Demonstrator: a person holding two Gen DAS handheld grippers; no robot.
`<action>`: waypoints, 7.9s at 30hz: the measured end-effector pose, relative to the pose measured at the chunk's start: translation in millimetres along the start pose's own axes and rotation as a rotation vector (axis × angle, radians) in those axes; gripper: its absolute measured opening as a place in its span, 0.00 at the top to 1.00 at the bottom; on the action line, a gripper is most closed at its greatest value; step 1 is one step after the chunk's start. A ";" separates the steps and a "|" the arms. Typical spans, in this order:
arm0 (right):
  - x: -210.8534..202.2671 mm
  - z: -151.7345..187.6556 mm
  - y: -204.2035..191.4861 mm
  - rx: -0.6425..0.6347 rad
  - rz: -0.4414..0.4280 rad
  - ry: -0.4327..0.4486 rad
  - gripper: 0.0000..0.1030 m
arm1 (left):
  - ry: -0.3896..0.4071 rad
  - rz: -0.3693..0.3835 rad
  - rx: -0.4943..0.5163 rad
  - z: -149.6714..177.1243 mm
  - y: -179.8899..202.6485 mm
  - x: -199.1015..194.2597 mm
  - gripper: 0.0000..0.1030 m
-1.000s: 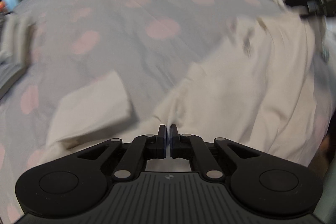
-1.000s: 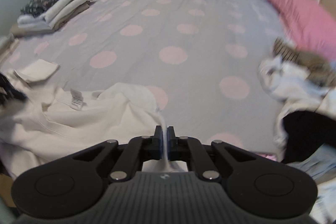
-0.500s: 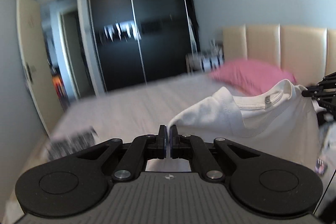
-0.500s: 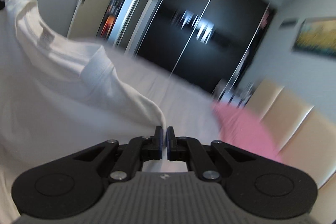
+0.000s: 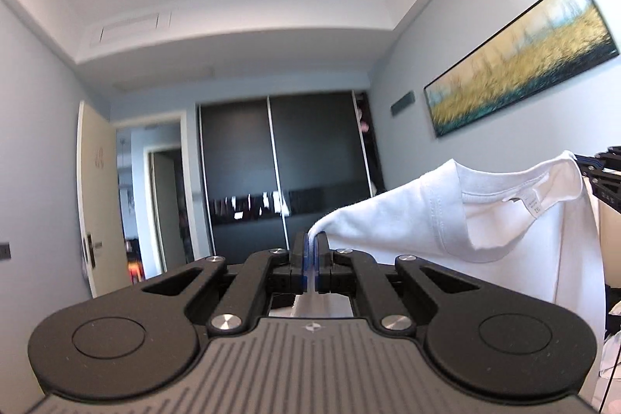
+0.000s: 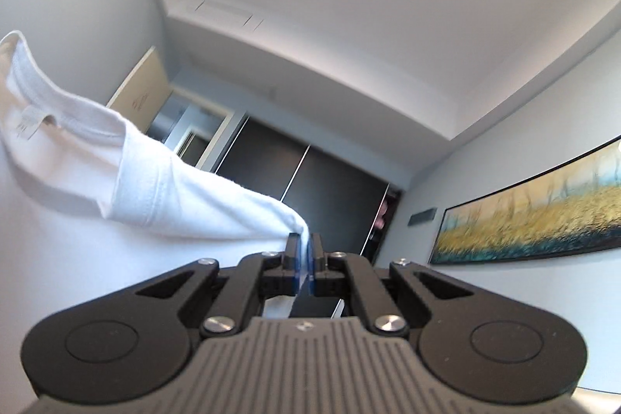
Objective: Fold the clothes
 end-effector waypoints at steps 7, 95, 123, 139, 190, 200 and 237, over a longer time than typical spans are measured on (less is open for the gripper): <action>-37.6 -25.2 16.5 0.022 0.046 0.096 0.96 | 0.000 -0.006 0.011 -11.4 0.1 7.5 0.99; 59.4 511.4 -129.0 0.597 -0.479 -1.470 0.83 | -1.113 -0.140 -0.153 364.9 -69.6 190.6 0.61; 168.7 469.4 36.6 0.271 -0.026 -1.389 1.00 | -1.127 -0.137 -0.124 366.9 -64.4 201.4 0.61; 112.0 531.8 30.8 0.570 -0.052 -1.429 0.62 | -1.127 -0.080 -0.008 370.1 -41.3 212.3 0.60; 38.7 496.8 166.1 0.651 0.434 -1.250 0.93 | -1.153 -0.119 0.032 379.5 -51.4 209.3 0.59; 57.4 461.1 106.9 0.497 0.239 -1.215 0.69 | -1.137 -0.115 0.036 374.8 -49.7 204.9 0.59; 11.8 435.3 -259.0 0.418 -0.685 -1.249 0.49 | -1.545 -0.037 -0.131 480.3 -49.7 66.4 0.83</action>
Point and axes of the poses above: each gripper's, at about its wrist camera, not at the fingertips, and x roughly the way its jaws point, y to its right, z to its underside, the point moved 3 cm from there along x, roughly the way its jaws point, and after that the axes turned 10 degrees about -z, right-handed, at the moved point
